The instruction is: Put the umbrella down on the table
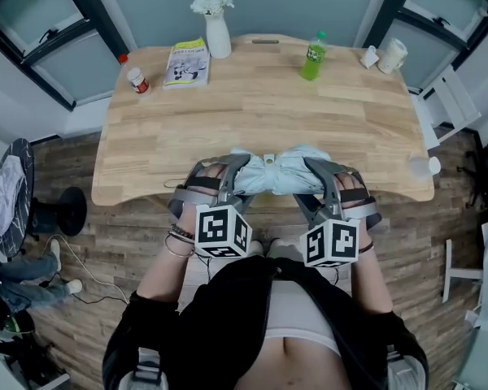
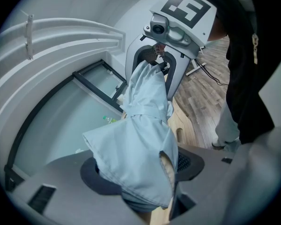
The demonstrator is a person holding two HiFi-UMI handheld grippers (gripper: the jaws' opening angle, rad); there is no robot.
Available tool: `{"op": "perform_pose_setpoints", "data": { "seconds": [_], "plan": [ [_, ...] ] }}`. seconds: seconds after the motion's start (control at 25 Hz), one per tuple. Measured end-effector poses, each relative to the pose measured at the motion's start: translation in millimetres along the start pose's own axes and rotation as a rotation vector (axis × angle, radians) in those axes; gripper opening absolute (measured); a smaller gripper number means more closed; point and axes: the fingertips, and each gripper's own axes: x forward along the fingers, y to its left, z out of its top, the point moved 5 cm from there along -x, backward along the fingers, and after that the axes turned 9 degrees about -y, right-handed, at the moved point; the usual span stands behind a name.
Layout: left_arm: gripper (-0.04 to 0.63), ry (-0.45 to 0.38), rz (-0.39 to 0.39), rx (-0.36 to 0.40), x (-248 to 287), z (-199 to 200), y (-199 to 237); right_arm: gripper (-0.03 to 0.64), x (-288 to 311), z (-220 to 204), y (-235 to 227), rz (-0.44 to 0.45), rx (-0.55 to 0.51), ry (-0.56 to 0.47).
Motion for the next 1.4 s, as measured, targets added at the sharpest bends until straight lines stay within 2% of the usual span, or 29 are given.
{"op": "perform_pose_setpoints", "data": {
  "seconds": [0.24, 0.6, 1.2, 1.4],
  "plan": [
    [0.285, 0.008, -0.004, -0.009, 5, 2, 3, 0.32, 3, -7, -3, 0.009, -0.011, -0.014],
    [0.285, 0.014, 0.011, -0.019, 33, 7, 33, 0.319, 17, -25, -39, 0.026, -0.016, -0.026],
    [0.285, 0.031, 0.069, 0.016, 59, 17, 83, 0.318, 36, -47, -89, -0.021, -0.078, -0.078],
    [0.285, 0.037, 0.077, 0.023, 64, 20, 90, 0.318, 36, -49, -99, -0.017, -0.062, -0.079]
  ]
}}
